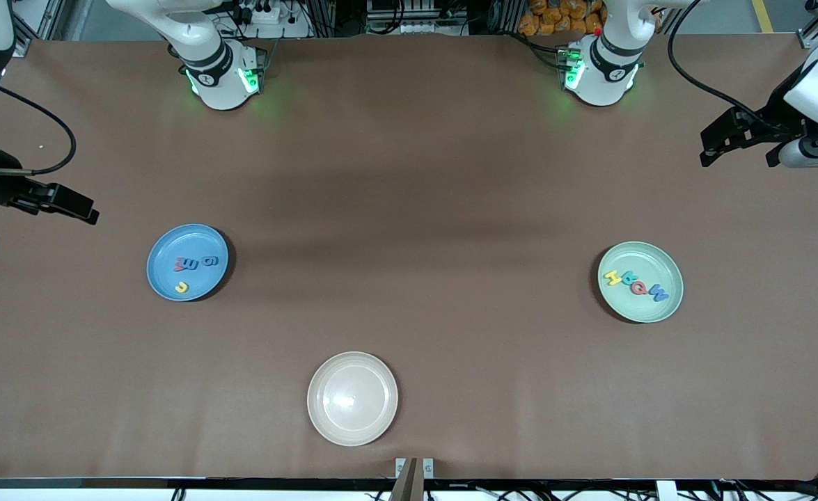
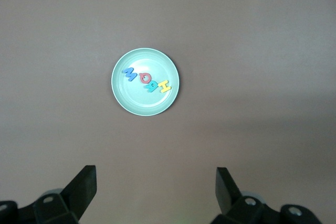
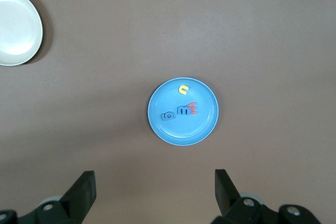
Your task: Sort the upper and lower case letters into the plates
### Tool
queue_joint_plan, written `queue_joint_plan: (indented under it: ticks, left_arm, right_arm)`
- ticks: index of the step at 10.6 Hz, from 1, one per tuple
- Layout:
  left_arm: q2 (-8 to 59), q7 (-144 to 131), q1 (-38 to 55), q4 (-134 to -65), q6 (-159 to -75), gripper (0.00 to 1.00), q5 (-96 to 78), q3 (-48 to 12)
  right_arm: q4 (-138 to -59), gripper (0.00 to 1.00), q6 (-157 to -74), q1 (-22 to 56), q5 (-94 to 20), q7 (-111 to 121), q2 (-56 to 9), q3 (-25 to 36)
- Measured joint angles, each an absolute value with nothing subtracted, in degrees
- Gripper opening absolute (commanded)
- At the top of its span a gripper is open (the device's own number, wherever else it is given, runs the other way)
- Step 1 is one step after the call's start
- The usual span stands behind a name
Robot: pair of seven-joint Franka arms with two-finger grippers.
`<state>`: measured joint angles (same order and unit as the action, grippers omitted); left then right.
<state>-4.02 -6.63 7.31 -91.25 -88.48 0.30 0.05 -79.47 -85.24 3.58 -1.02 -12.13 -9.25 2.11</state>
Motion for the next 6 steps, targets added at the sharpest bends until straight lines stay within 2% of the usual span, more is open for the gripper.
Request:
queue_joint_plan:
  ticks: [6]
  left_arm:
    - [-4.0,-6.6,7.3,-91.2,-88.5,1.0,0.3,0.1]
  right_arm:
    - [-80.0,1.0,-85.2,4.3,-1.0,-12.1,-9.2,2.1]
